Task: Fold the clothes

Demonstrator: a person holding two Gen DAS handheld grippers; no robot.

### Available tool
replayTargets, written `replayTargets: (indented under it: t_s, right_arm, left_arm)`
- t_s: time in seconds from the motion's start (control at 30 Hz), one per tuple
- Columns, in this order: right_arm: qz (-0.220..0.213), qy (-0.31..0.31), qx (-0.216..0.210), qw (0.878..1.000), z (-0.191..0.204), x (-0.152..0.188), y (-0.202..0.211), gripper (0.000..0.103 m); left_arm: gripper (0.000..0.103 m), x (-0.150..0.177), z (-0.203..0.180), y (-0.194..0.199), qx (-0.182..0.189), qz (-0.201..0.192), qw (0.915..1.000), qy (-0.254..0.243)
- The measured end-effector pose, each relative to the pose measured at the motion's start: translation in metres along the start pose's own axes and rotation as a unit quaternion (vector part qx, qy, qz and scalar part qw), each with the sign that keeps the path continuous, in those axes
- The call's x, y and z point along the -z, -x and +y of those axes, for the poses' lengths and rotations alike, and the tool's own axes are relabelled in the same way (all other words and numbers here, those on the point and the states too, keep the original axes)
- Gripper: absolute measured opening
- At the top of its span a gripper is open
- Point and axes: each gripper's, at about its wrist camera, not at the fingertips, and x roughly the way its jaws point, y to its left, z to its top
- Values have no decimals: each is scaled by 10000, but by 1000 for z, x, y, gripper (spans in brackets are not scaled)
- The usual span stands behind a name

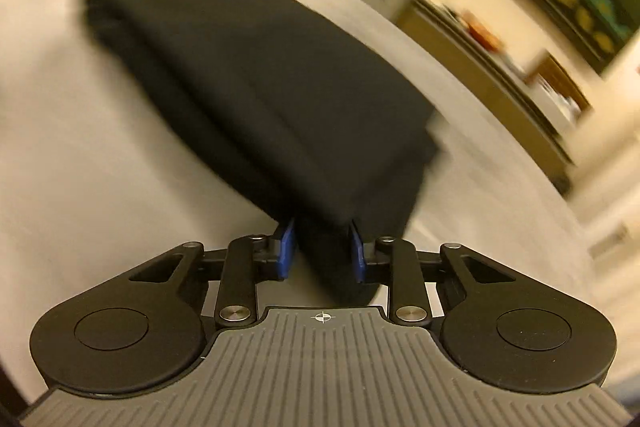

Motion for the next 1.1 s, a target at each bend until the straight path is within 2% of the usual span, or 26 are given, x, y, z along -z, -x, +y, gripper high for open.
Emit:
replayTargets:
  t_s: [0.07,0.13,0.2,0.23,0.3,0.33,0.4,0.47,0.5,0.57,0.6,0.67,0.7,0.77,0.83,0.87,0.9,0.93,0.97,1.1]
  right_arm:
    - [7,-315,-126,9994,-11,-3,-9,34]
    - [15,-630,-253,9977,-21,-7,-17,36]
    - [22,-945,-379,9948,-32,-10,-26,41]
    - [25,-1101,-441,9929,-37,-12,-30,47]
    - [33,-1414,-567,9883,-48,-16,-39,52]
    - [36,-1569,-629,9856,-53,-17,-43,52]
    - [43,-1879,-753,9793,-63,-21,-52,48]
    - [121,-2194,-564,9739,-83,-9,-56,52]
    - [164,-2350,-445,9708,-94,-2,-57,56]
    - [252,-2661,-205,9634,-115,11,-60,53]
    - [296,-2814,-85,9591,-125,18,-62,53]
    - [178,-2971,27,9547,-129,23,-53,50]
    - [-24,-3012,-11,9536,-129,22,-44,50]
    - [-440,-2837,-294,9575,-121,11,-34,49]
    - [-294,-2414,-489,9687,-107,2,-47,47]
    - [-178,-2184,-578,9740,-99,-2,-55,47]
    - [29,-2026,-586,9775,-94,-2,-66,50]
    - [103,-2056,-552,9770,-99,0,-72,60]
    - [196,-2260,-568,9723,-110,1,-77,62]
    - [524,-2373,-384,9693,-129,9,-85,68]
  left_arm:
    - [30,4,-14,1,215,-36,9997,-72]
    - [30,8,-35,-6,610,45,9980,-181]
    - [31,14,-57,-17,964,175,9947,-321]
    - [32,19,-68,-27,1015,259,9936,-422]
    - [32,30,-75,-48,759,475,9945,-537]
    - [31,36,-75,-60,570,631,9948,-568]
    - [28,49,-65,-69,524,675,9942,-657]
    - [19,53,-60,-63,431,652,9925,-936]
    - [17,53,-55,-61,395,662,9932,-868]
    - [13,51,-45,-56,324,684,9946,-708]
    - [13,48,-41,-55,325,699,9955,-555]
    - [27,45,-41,-45,356,629,9967,-368]
    - [29,46,-47,-39,423,540,9963,-521]
    - [33,49,-61,-28,562,355,9941,-853]
    - [33,54,-63,-41,256,611,9931,-971]
    - [26,57,-64,-48,97,745,9919,-1027]
    - [23,59,-60,-48,87,611,9922,-1086]
    - [18,58,-57,-47,73,619,9916,-1129]
    - [11,56,-54,-47,71,666,9924,-1034]
    - [8,46,-42,-36,130,733,9940,-805]
